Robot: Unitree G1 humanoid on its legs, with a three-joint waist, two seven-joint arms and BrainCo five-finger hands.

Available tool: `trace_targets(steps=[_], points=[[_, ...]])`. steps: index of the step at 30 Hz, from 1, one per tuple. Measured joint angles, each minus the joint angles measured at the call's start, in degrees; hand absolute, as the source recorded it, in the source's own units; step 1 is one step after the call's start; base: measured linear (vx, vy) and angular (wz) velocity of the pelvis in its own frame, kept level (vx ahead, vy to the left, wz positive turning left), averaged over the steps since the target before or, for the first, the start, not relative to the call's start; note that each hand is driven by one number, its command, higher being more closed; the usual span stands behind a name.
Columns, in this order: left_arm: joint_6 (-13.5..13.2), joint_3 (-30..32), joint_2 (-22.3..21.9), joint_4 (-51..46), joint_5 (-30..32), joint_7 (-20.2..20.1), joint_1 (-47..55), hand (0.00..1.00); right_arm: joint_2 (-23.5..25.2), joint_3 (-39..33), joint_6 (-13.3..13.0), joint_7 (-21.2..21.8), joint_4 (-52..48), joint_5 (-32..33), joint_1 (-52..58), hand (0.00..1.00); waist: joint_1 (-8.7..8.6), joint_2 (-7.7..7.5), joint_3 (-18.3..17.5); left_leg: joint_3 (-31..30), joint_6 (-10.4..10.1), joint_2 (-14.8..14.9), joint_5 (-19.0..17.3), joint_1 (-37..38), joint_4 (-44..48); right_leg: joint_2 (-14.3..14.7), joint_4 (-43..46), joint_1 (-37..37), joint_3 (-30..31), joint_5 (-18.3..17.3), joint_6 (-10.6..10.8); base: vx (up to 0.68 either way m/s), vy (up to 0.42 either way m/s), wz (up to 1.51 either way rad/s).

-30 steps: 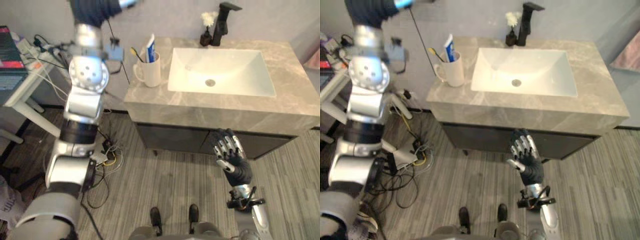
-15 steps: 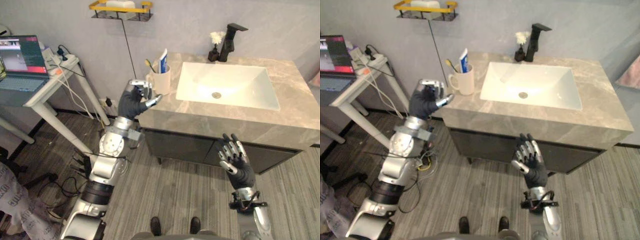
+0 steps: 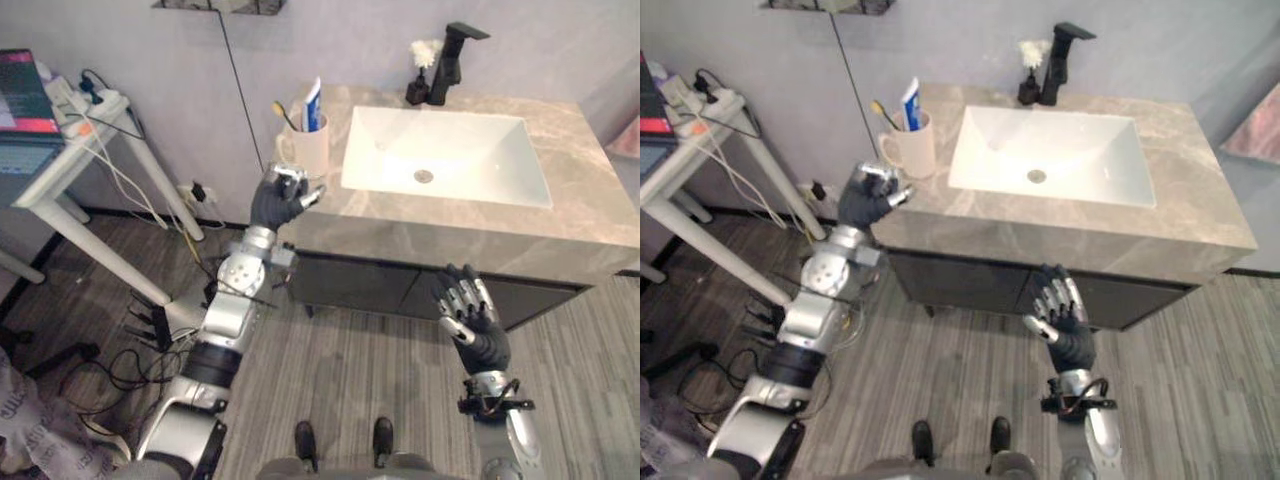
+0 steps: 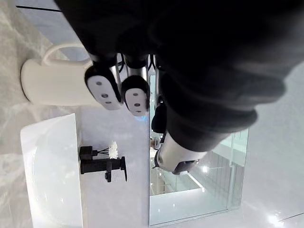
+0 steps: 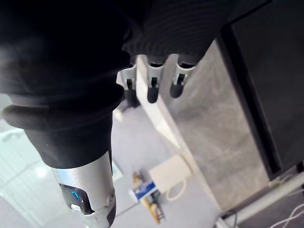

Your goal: Organize washtable

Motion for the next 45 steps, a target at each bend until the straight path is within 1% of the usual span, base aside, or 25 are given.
trace_targets(steps=[1,2,4,6,9,13,16,18,22,25,28,29,36,45], points=[[0.0,0.0,0.2,0.4,0.1,0.1,-0.7,1.00,-0.1,0.1,0.0,0.0,0.0,0.0,0.0,0.00,-0.04,-0.18,0.1,0.1,0.0,0.0,0.0,-0.1,0.0,0.0,0.0,-0.2,0.2,0.0,0.0,0.02,0.035,-0.14],[0.0,0.0,0.8,1.9,1.2,1.0,-3.2,1.00,-0.3,0.1,0.0,0.0,-0.1,0.0,-0.1,0.00,-0.03,-0.73,1.0,0.7,0.0,0.0,-0.1,-0.4,0.0,0.0,0.3,-0.8,0.8,0.0,0.0,0.02,0.025,-0.13],[0.1,0.0,1.4,2.9,2.1,1.3,-4.9,1.00,-0.3,0.2,0.0,0.0,-0.1,0.0,0.0,0.00,-0.02,-0.91,1.5,1.1,0.0,0.0,-0.1,-1.0,0.0,0.1,0.4,-1.7,1.2,0.0,0.0,0.02,0.018,-0.11],[0.3,0.1,2.0,4.8,2.2,1.7,-7.4,1.00,-0.3,0.3,0.0,-0.1,-0.2,0.0,-0.1,0.00,-0.02,-0.93,2.3,1.3,0.0,0.0,0.0,-1.5,0.0,0.1,0.6,-2.4,1.3,0.0,0.0,0.05,0.018,-0.06],[1.3,0.8,3.8,8.5,2.2,2.7,-11.9,1.00,-0.3,1.1,0.0,-0.1,-0.4,0.0,0.0,0.00,-0.15,-1.02,4.0,1.5,0.3,0.2,0.1,-1.6,0.2,0.3,0.6,-2.6,1.5,0.1,-0.1,0.06,0.010,-0.04],[1.5,1.0,5.4,9.0,2.2,3.8,-15.0,1.00,-0.3,1.2,0.0,-0.1,-0.7,0.0,-0.1,0.00,-0.24,-1.32,5.0,2.2,0.2,0.4,0.1,-2.2,0.3,0.5,0.6,-3.5,2.1,0.1,-0.1,0.06,0.002,-0.07],[1.7,1.2,6.0,11.5,2.2,4.2,-18.2,1.00,-0.3,1.3,0.0,0.0,-1.2,0.0,-0.1,0.00,-0.62,-1.40,6.7,2.3,0.2,0.4,0.1,-2.2,0.3,0.5,0.6,-3.5,2.2,0.2,-0.1,0.03,0.004,-0.01],[1.7,1.7,6.3,11.9,2.2,4.8,-19.1,1.00,-0.3,1.6,0.0,0.0,-1.2,0.0,-0.1,0.00,-1.26,-1.58,7.8,2.4,0.3,0.4,0.0,-2.2,0.3,0.6,0.6,-3.6,2.3,0.2,-0.2,0.01,0.010,-0.02],[1.7,3.1,6.9,13.3,2.2,4.9,-20.4,1.00,-0.3,1.6,-0.1,0.0,-1.3,0.0,0.2,0.00,-1.62,-1.56,8.5,3.0,0.3,0.5,0.0,-3.1,0.3,0.7,0.6,-4.7,2.8,0.4,-0.4,0.02,0.015,-0.06],[1.7,3.1,7.0,13.3,2.4,4.9,-20.7,1.00,-0.2,1.7,-0.1,0.0,-1.5,0.0,0.5,0.00,-1.50,-1.60,9.4,3.0,0.3,0.6,0.0,-3.3,0.3,0.8,0.5,-4.8,2.8,0.5,-0.4,0.04,0.006,0.00],[1.8,3.2,7.0,15.1,3.5,4.9,-21.5,1.00,-0.2,1.8,-0.1,0.0,-2.2,0.0,0.9,0.00,-1.52,-1.58,9.5,3.0,0.3,0.7,0.0,-3.8,0.3,0.8,0.5,-5.4,2.8,0.5,-0.4,0.04,0.009,0.01],[2.2,3.3,7.0,15.6,3.8,5.0,-22.0,1.00,-0.2,1.9,-0.1,0.0,-2.9,0.0,1.4,0.00,-1.53,-1.59,9.6,2.9,0.3,0.7,0.0,-3.9,0.4,0.8,0.5,-5.5,2.7,0.5,-0.4,0.04,0.014,0.01],[2.2,3.3,7.0,15.6,4.6,4.9,-23.0,1.00,-0.2,2.0,-0.1,0.1,-3.3,0.0,1.8,0.00,-1.57,-1.54,11.6,2.9,0.3,0.6,0.0,-4.0,0.3,0.8,0.5,-5.5,2.7,0.5,-0.4,0.00,0.002,0.00],[2.2,3.3,7.0,15.9,5.6,4.9,-22.9,1.00,-0.2,2.1,-0.1,0.1,-3.3,0.1,2.2,0.00,-1.57,-1.50,12.6,2.9,0.3,0.6,0.0,-4.3,0.4,0.8,0.4,-5.7,2.7,0.5,-0.4,0.02,0.007,0.00]])
